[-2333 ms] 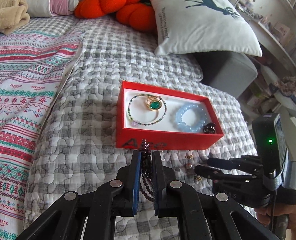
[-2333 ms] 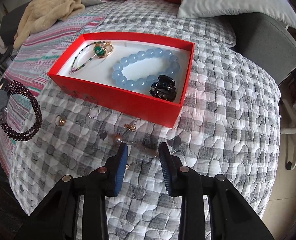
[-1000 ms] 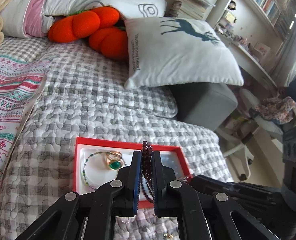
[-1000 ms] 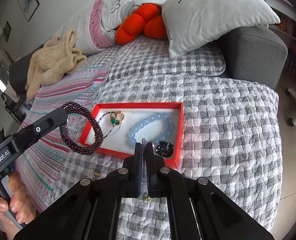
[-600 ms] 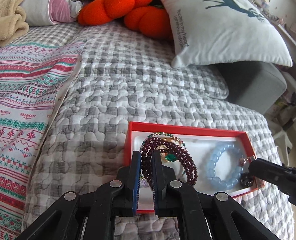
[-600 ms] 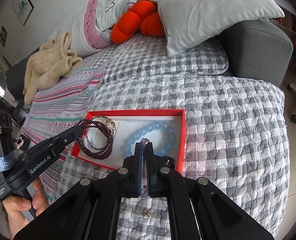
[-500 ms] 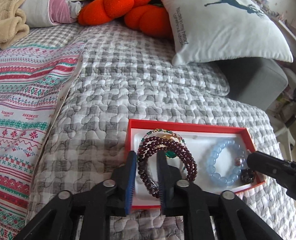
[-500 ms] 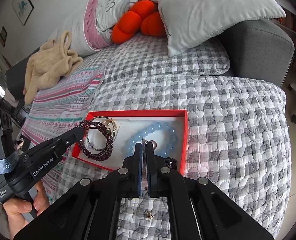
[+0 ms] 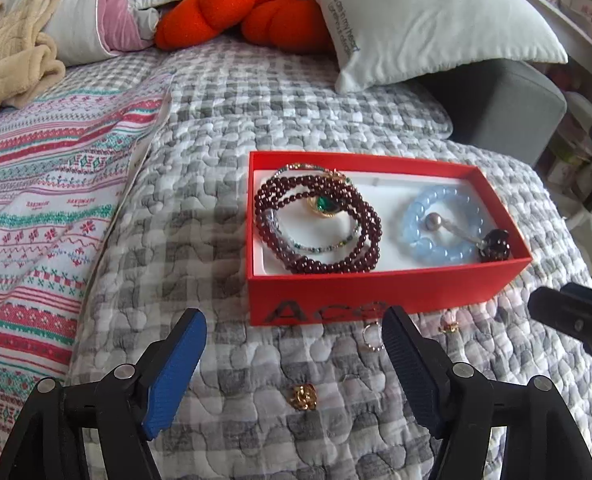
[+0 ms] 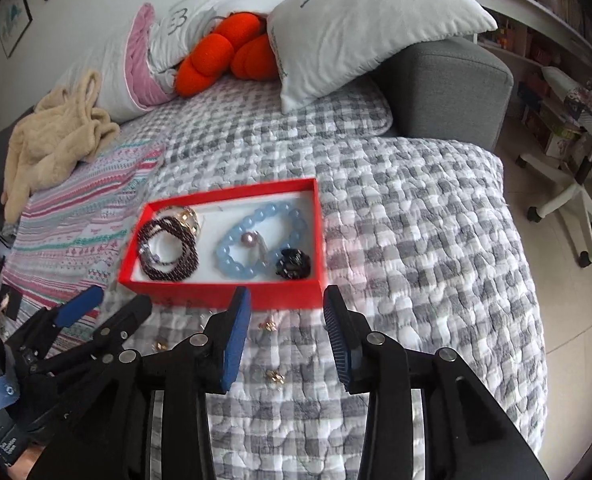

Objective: Organize jewelry
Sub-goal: 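Grasp a gold earring with the left tool while the right tool grasps another small gold earring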

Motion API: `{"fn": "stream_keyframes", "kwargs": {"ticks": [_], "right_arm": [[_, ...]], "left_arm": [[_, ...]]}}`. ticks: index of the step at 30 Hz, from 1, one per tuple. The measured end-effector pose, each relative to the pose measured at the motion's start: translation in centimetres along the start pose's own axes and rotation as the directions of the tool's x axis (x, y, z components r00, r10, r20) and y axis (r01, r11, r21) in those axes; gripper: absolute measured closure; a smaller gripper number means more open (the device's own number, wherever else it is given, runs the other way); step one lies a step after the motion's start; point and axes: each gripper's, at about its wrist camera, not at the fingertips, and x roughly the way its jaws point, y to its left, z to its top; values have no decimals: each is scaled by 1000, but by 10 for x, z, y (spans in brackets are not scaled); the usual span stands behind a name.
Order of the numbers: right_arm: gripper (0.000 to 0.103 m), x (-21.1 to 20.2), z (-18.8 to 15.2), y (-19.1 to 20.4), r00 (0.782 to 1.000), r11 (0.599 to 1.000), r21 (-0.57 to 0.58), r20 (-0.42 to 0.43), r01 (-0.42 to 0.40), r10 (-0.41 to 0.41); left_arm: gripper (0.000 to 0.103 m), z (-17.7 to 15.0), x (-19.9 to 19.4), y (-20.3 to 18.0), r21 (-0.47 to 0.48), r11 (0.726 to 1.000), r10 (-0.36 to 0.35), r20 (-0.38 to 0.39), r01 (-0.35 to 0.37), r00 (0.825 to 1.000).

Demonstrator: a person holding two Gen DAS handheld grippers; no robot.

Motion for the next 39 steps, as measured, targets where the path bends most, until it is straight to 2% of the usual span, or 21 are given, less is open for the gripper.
{"fn": "stream_keyframes", "kwargs": {"ticks": [1,5,7,8,12,15,18,20,23,27,31,33,34,35,39], "right_arm": [[63,2,-5,-1,1000,1000,5,-26,17,-17],[61,2,-18,-12,997,999,46,-78,0,4],[51,0,-22,-10,997,1000,16,-80,20,-18],[49,-3,-23,-9,997,1000,6,-76,28,-28],[47,-7,-25,-7,998,1000,4,-69,16,-16],[46,-6,-25,-7,997,999,-8,-73,37,-37],[40,-4,-26,-6,996,999,-16,-80,45,-46],[38,-1,-26,-4,995,998,-36,-84,51,-54],[35,2,-30,-2,993,994,-92,-95,59,-68],[34,3,-37,0,993,982,-188,-115,7,-29],[34,5,-48,3,991,954,-296,-133,-49,10],[34,7,-56,4,989,938,-340,-143,-72,24],[34,8,-59,4,988,930,-358,-149,-82,30],[34,9,-63,4,988,923,-374,-153,-92,36],[34,13,-73,-2,986,912,-393,-152,-118,62]], "left_arm": [[26,-3,2,-1,-3,1000,5,-6,-5,1000],[24,-14,4,-2,-16,1000,11,-29,-11,1000],[23,-17,2,0,-28,999,20,-31,-21,999],[23,-18,1,1,-36,999,22,-28,-23,999],[21,-22,-2,7,-60,998,22,-24,-23,999],[20,-23,-1,12,-64,998,26,-30,-28,999],[18,-26,0,17,-80,997,10,-32,-12,999],[12,-29,0,20,-83,997,-1,-33,-2,999],[11,-35,0,24,-85,996,-6,-36,2,999],[11,-44,-3,25,-37,998,-42,-27,41,999],[12,-52,-6,15,89,992,-84,-1,83,996],[17,-55,-5,8,159,983,-88,3,86,996],[23,-56,-3,5,183,978,-97,-7,96,995],[30,-57,-1,3,196,974,-111,-21,113,994],[45,-54,6,0,226,966,-124,-34,128,992]]}}
